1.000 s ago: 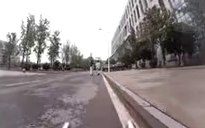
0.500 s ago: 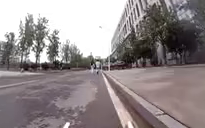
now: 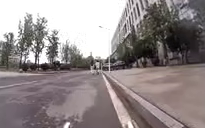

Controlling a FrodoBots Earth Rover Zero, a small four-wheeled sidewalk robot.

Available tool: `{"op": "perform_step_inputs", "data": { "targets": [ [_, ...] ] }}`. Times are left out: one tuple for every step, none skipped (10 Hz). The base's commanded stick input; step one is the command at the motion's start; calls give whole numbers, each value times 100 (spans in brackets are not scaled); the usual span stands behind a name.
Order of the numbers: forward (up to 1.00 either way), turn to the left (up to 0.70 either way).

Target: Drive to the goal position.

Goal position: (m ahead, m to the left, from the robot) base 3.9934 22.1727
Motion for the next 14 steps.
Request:
{"op": "perform_step_inputs", "data": {
  "targets": [
    [60,0],
    [60,0],
    [60,0],
    [60,0],
    [60,0],
    [60,0],
    [60,0],
    [60,0],
    [60,0],
    [60,0],
    [60,0],
    [60,0],
    [60,0],
    [60,0]
  ]
}}
